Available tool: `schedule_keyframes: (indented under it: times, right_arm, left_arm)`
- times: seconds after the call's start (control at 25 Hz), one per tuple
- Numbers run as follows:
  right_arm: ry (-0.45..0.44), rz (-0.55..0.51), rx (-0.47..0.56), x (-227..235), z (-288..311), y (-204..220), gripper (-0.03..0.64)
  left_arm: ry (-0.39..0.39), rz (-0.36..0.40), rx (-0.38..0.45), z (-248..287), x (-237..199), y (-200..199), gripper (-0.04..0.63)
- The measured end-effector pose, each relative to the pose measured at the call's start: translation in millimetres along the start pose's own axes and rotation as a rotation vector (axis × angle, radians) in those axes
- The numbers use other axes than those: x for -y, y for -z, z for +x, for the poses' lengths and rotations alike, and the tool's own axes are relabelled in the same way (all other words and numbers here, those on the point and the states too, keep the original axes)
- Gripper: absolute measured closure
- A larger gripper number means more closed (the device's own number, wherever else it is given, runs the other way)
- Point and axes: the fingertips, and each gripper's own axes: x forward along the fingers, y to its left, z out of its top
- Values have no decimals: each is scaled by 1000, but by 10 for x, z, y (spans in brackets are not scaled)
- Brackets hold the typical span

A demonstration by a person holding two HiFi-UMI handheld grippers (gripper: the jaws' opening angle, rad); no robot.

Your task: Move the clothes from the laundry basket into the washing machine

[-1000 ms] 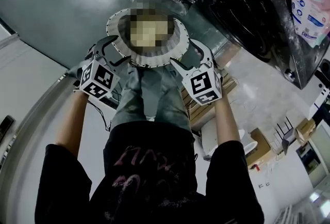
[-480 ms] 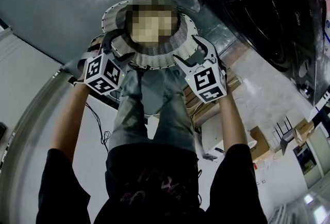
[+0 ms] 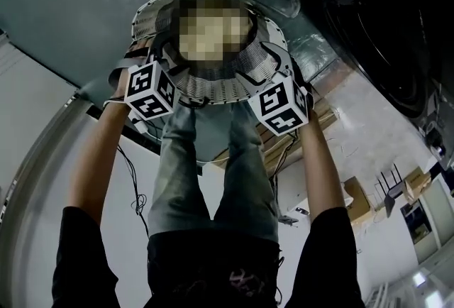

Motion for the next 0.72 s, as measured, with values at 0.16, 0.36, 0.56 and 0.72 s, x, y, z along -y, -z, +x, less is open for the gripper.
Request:
schedule_keyframes:
  times: [0.16,0.36,0.56,0.72]
  right_arm:
    - [-21,-28,-48,13,423,266,239]
    - [-35,-31,-87,-12,890,411,204]
    - [-21,-81,-141,27,1321,597,186]
    - [-42,-107,-208,92,1675,830,160]
  left_arm:
    - [26,35,-35,474,55,92,239]
    - [55,65,-71,856,74,208,227]
    - [47,108,-102,1213,-22,360,213]
    - [33,123,-166,1586,-141,531,178]
